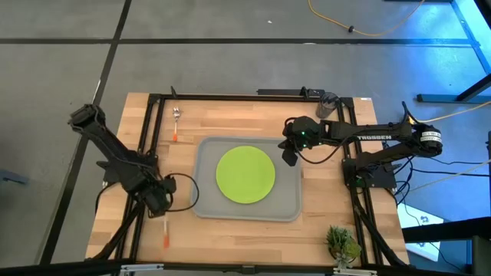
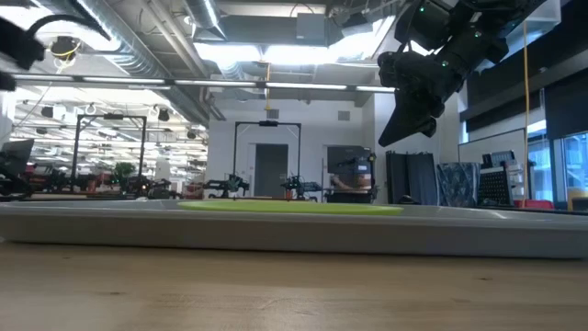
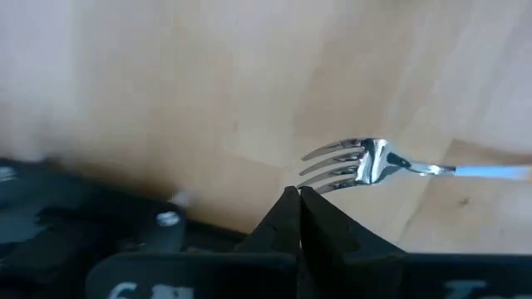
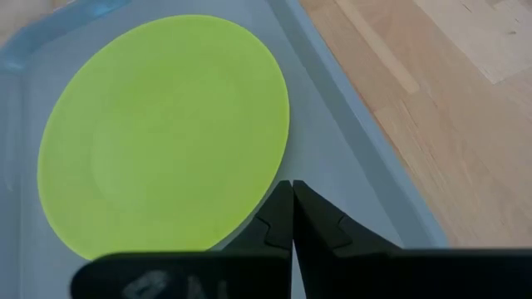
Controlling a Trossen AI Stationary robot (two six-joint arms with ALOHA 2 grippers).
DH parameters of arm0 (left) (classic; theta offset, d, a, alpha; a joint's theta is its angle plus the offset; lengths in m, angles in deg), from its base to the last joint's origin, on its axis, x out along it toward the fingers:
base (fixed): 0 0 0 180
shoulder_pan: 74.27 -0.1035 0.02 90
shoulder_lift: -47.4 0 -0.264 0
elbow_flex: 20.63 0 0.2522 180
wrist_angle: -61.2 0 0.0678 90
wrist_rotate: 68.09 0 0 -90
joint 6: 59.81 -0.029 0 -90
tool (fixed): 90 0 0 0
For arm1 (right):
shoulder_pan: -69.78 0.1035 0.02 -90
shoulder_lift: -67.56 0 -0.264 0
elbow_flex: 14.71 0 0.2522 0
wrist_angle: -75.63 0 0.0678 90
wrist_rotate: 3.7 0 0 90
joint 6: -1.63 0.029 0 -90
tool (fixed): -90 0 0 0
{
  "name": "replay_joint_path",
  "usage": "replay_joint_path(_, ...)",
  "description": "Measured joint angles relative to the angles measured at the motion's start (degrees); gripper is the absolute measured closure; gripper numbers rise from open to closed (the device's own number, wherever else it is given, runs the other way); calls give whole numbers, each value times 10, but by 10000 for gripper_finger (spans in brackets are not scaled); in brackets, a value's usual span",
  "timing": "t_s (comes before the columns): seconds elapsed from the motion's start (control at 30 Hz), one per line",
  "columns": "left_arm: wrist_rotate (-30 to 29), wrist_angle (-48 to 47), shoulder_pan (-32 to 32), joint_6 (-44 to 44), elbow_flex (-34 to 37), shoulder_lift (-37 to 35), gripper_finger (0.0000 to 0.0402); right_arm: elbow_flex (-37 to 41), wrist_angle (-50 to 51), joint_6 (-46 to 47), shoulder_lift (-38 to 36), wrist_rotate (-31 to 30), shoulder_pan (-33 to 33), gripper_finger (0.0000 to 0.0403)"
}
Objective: Pick and place plate/cup/fork/spoon on tray
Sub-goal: Put the orange fork on the gray serving tray to the left side of the green plate
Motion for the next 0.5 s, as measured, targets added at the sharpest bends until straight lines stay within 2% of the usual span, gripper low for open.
replay_joint_path(0.17,0,-57,-32,-30,-30,-12,401,0,0,-1,0,-1,0,397)
replay_joint_path(0.5,-16,-87,-78,-90,-68,-13,401,0,0,-2,0,-1,0,397)
